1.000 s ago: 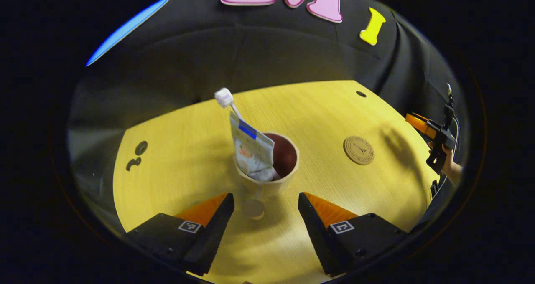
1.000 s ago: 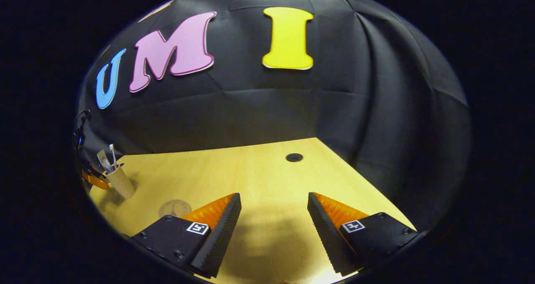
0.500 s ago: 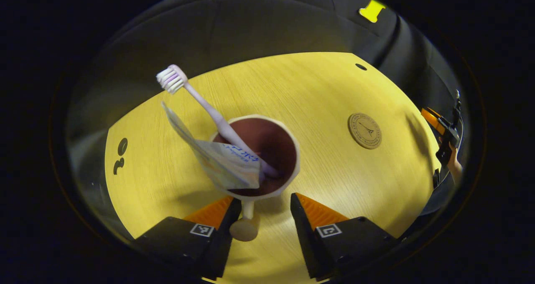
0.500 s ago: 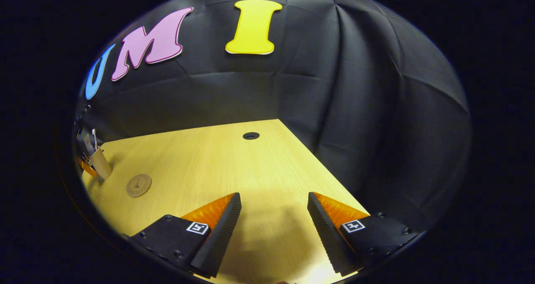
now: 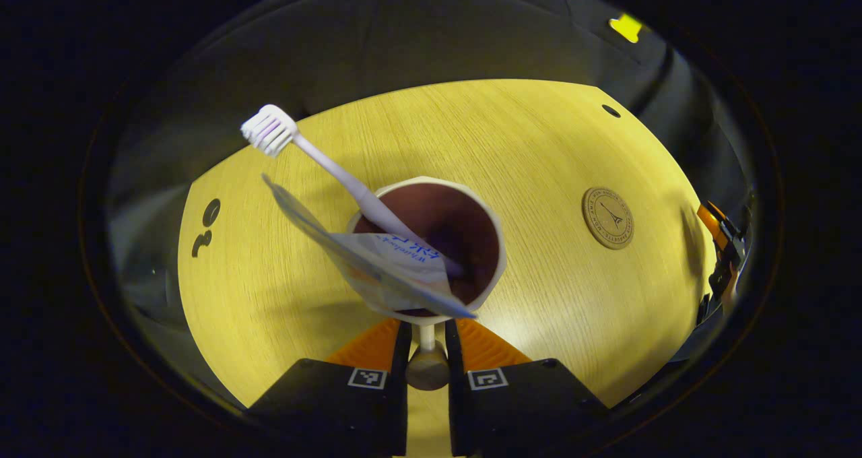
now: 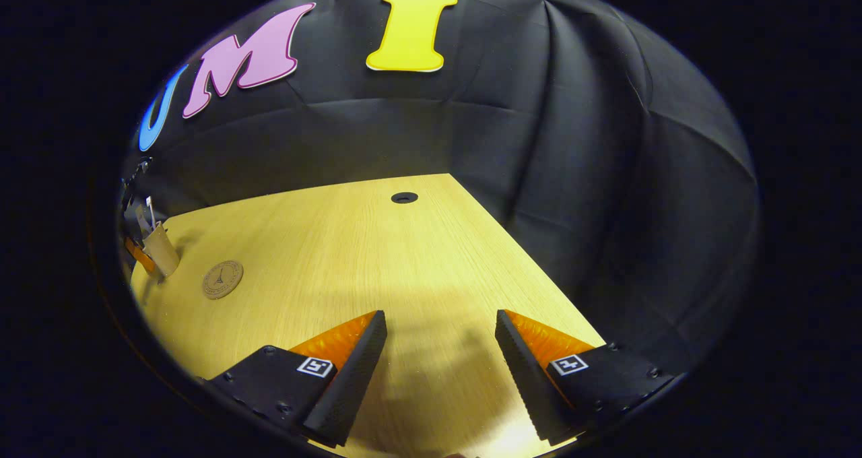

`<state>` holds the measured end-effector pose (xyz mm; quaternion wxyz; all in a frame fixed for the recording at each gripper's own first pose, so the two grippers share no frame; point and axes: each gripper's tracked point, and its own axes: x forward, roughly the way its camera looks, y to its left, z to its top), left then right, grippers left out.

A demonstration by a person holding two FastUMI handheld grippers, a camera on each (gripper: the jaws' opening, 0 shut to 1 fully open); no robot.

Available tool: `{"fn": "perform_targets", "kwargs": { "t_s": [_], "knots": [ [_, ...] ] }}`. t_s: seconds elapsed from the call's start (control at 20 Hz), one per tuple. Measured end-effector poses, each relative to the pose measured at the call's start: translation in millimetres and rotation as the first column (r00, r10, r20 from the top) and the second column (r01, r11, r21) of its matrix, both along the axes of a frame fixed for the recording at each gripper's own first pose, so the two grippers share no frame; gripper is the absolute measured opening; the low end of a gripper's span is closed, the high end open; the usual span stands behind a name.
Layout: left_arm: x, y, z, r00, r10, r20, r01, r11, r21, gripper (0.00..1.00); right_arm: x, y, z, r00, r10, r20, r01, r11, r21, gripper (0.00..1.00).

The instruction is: Put the toothbrush and toothpaste on the desktop into the cup, then pick up the cup and place it on the coaster on the desktop.

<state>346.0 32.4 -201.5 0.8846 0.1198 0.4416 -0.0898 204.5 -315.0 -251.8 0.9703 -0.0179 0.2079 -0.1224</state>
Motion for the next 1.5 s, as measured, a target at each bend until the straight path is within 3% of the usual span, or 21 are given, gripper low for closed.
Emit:
{"fn": "perform_targets", "kwargs": {
  "t_s": [0.15,0.3,0.5,0.8,0.85,0.9,1.1,1.15,1.2,1.25,1.3,1.5],
  "knots": [
    [-1,0,4,0.998,0.052,0.031,-0.051,0.998,-0.027,0.31,2,-4,11,1.0,-0.007,0.009,0.007,1.0,-0.026,0.98],
    [-4,-5,3,0.994,0.093,0.052,-0.09,0.994,-0.068,0.25,5,2,25,1.0,-0.003,0.026,0.003,1.0,0.0,0.98],
    [-5,-10,8,0.992,0.095,0.085,-0.088,0.993,-0.08,0.24,3,15,35,0.999,0.015,0.031,-0.016,1.0,0.01,0.98],
    [-14,-30,42,0.989,0.037,0.143,-0.029,0.998,-0.06,0.24,-8,35,51,0.998,0.058,0.033,-0.058,0.998,0.016,0.98],
    [-14,-35,49,0.988,0.031,0.153,-0.021,0.998,-0.065,0.2,-9,37,54,0.997,0.063,0.033,-0.063,0.998,0.019,0.98],
    [-14,-41,55,0.986,0.022,0.162,-0.011,0.998,-0.069,0.24,-10,41,57,0.997,0.071,0.035,-0.072,0.997,0.023,0.98],
    [-12,-74,68,0.981,-0.031,0.191,0.046,0.996,-0.072,0.24,-15,50,73,0.994,0.097,0.05,-0.098,0.995,0.018,0.98],
    [-12,-83,69,0.98,-0.047,0.192,0.062,0.995,-0.076,0.2,-16,51,76,0.993,0.103,0.055,-0.104,0.994,0.02,0.98],
    [-12,-94,70,0.98,-0.064,0.191,0.08,0.994,-0.076,0.24,-18,52,78,0.993,0.107,0.059,-0.108,0.994,0.02,0.98],
    [-12,-103,69,0.978,-0.081,0.19,0.097,0.993,-0.073,0.19,-20,53,81,0.992,0.108,0.063,-0.109,0.994,0.02,0.98],
    [-12,-113,69,0.977,-0.099,0.19,0.114,0.991,-0.07,0.24,-21,53,81,0.992,0.109,0.066,-0.111,0.994,0.022,0.98],
    [-14,-154,62,0.973,-0.159,0.17,0.173,0.982,-0.07,0.24,-31,54,84,0.991,0.109,0.074,-0.112,0.993,0.035,0.98]
  ]
}}
